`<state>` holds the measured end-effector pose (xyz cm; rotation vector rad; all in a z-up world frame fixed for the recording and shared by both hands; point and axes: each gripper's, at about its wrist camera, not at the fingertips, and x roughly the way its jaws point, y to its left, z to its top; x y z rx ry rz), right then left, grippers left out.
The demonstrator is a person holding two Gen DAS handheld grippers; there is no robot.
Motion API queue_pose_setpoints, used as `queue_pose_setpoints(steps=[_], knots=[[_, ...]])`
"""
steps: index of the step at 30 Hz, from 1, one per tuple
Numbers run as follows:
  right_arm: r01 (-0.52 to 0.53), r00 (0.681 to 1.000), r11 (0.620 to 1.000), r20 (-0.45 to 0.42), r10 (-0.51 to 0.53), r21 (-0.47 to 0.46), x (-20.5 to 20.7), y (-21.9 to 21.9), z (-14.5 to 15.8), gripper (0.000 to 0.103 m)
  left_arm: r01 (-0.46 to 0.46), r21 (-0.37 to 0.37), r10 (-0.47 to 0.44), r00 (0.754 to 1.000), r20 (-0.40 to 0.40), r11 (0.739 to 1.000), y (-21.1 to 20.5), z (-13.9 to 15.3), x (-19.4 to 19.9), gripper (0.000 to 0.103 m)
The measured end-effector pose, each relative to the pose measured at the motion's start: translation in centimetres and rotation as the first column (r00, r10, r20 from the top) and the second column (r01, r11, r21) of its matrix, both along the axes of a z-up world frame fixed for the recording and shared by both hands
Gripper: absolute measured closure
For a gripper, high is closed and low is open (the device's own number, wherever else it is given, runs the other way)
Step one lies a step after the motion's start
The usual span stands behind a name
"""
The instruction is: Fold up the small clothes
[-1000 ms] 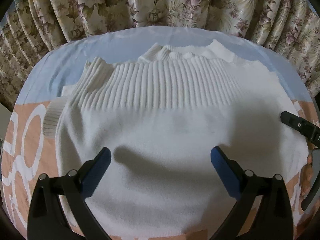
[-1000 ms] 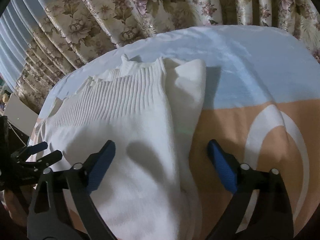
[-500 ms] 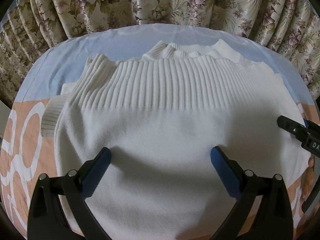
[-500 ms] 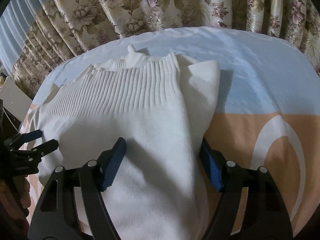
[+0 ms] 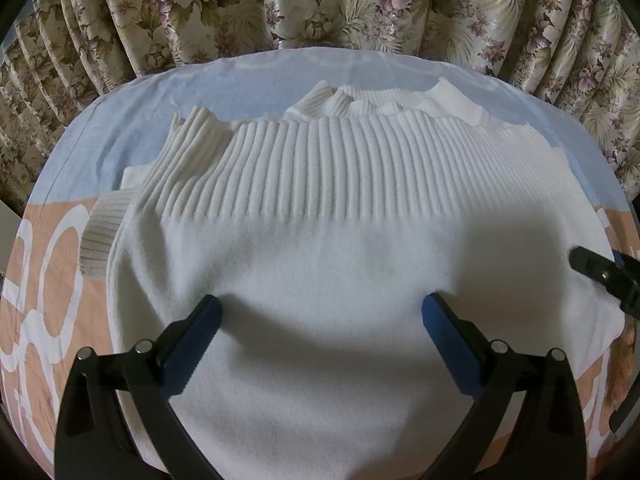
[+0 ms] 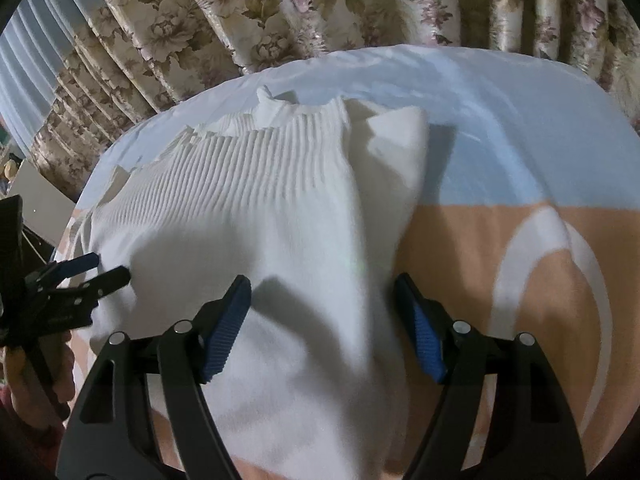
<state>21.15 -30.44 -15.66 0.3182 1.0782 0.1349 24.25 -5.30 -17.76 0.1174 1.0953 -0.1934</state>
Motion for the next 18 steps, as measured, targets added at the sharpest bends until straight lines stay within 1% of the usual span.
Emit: queue_pose_setpoints(steps=[2, 6, 9, 12, 18], knots=[[0.014, 1.0, 1.0, 0.003, -0.014, -0.011, -0.9, -0.5, 0.0, 0.03, -0.008, -0.005, 0.008, 1.0, 0.001, 1.0, 0.1, 0.0, 0.0, 0.002], [0.026, 1.0, 1.0, 0.015, -0.026, 0.011, -1.8, -0.8, -0.3, 0.033, -0.018, 0.003, 0.018, 1.0, 0.009, 1.0, 0.0, -0.1, 0.1, 0.002], [0.003, 1.0, 0.999, 0.019, -0.003, 0.032, -2.1, 0.0, -0.3, 0.04, -0.021, 0.018, 0.02, 1.0, 0.014, 1.0, -0.4, -0.2, 0.0, 0.002], [0.008, 1.0, 1.0, 0.028, -0.008, 0.017, -2.5, 0.7, -0.3, 0.04, -0.022, 0.014, 0.022, 1.0, 0.012, 1.0, -0.4, -0.2, 0.0, 0.002], [0.052, 0.998, 0.994, 0.033, -0.055, 0.092, -3.3, -0.3, -0.5, 0.04, -0.029, 0.013, 0.028, 1.0, 0.007, 1.0, -0.3, -0.1, 0.0, 0.002]])
